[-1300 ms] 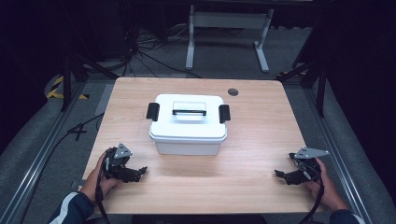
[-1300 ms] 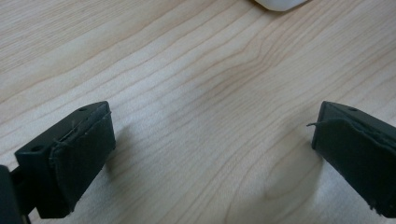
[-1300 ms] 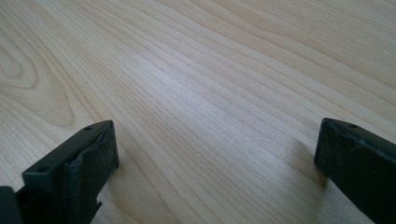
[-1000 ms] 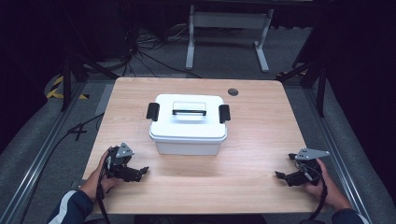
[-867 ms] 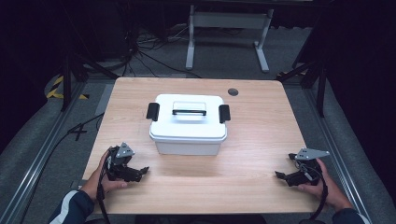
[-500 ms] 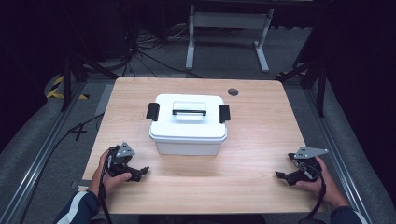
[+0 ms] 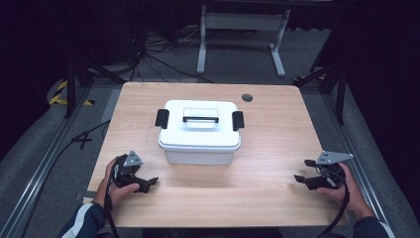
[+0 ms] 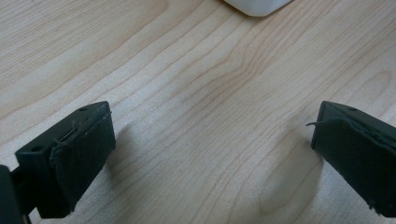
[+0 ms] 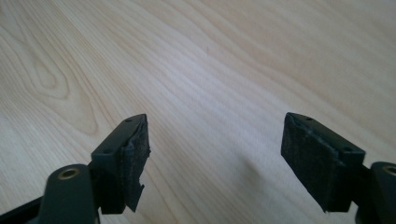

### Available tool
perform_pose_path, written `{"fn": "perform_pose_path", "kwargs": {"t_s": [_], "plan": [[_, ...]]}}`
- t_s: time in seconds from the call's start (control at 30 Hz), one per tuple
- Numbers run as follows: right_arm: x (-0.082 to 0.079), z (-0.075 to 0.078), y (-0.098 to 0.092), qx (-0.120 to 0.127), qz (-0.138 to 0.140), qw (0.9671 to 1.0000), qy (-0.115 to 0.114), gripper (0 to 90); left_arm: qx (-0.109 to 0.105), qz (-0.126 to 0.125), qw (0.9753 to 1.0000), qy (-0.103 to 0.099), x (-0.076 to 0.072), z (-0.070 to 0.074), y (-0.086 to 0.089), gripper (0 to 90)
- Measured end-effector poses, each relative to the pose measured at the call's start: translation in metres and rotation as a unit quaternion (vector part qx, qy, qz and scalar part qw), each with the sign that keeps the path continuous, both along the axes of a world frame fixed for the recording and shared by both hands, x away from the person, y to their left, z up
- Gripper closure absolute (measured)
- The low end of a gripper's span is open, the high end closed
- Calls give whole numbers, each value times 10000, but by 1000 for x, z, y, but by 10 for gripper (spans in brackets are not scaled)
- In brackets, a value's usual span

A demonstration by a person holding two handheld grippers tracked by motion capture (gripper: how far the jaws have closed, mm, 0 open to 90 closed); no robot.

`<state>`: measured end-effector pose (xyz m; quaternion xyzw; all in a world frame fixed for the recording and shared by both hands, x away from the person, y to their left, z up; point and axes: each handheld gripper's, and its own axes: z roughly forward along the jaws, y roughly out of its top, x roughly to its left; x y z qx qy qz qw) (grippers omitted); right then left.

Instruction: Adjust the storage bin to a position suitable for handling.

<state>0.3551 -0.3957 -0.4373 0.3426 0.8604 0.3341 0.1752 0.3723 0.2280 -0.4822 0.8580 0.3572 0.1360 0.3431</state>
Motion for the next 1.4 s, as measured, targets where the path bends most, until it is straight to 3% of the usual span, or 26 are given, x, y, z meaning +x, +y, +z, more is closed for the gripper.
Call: {"fn": "perform_pose_path", "kwargs": {"t_s": [0.3,0.63,0.7,0.77,0.83,0.87,1.0,1.07,1.17,1.4], "plan": [[15,45,29,-119,352,9988,-303,308,-44,24,10000,27,0,0,-1,1],[34,98,69,-411,804,9939,-635,353,-37,1,10000,5,0,0,0,1],[35,101,73,-457,818,9935,-653,354,-43,2,10000,28,0,0,-1,1],[42,116,87,-556,973,9909,-745,371,-37,0,10000,6,0,0,0,1],[43,119,91,-573,1016,9902,-762,374,-37,-1,10000,7,0,0,0,1],[47,128,101,-636,1140,9881,-810,380,-42,4,10000,29,0,0,-1,1],[53,140,118,-765,1320,9845,-864,391,-44,2,10000,22,0,0,-1,1],[55,142,123,-796,1344,9839,-867,393,-45,2,10000,20,0,0,-1,1],[60,152,139,-904,1534,9798,-914,400,-39,1,10000,6,0,0,0,1],[71,161,170,-1129,1782,9735,-887,413,-38,-2,10000,6,0,0,0,1]]}}
